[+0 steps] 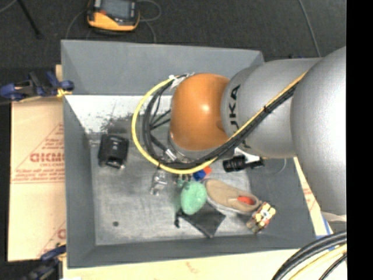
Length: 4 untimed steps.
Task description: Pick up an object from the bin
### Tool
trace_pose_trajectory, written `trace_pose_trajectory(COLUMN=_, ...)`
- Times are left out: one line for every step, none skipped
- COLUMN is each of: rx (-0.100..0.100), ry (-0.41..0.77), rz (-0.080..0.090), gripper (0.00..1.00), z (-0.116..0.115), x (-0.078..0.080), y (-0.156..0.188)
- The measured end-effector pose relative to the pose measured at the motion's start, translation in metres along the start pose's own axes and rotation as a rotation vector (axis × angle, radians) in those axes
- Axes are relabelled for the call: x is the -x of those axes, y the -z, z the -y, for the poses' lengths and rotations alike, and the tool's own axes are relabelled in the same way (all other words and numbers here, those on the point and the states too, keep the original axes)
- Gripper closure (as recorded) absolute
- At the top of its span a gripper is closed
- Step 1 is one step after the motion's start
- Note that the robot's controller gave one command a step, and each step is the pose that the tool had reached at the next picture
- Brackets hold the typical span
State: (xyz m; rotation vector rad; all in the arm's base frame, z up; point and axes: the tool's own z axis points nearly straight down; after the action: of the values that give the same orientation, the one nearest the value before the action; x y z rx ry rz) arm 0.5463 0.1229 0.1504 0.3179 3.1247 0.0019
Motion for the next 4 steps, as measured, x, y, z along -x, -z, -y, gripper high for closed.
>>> trace_pose_trajectory(rx=-0.004, ry=0.225, rz=-0.002, gripper=0.00, z=0.051, x=0.006, y=0.015)
trace_pose_trajectory(rx=-0.002, ry=0.225, rz=-0.003, gripper=0.00, z=0.049, x=0.005, y=0.015)
trace_pose_trajectory(rx=0.002, ry=0.271, rz=0.011, gripper=0.00, z=0.085, x=0.006, y=-0.026)
trace_pose_trajectory(rx=0.000, ry=0.453, rz=0.000, gripper=1.00, z=0.143, x=0.001, y=-0.047)
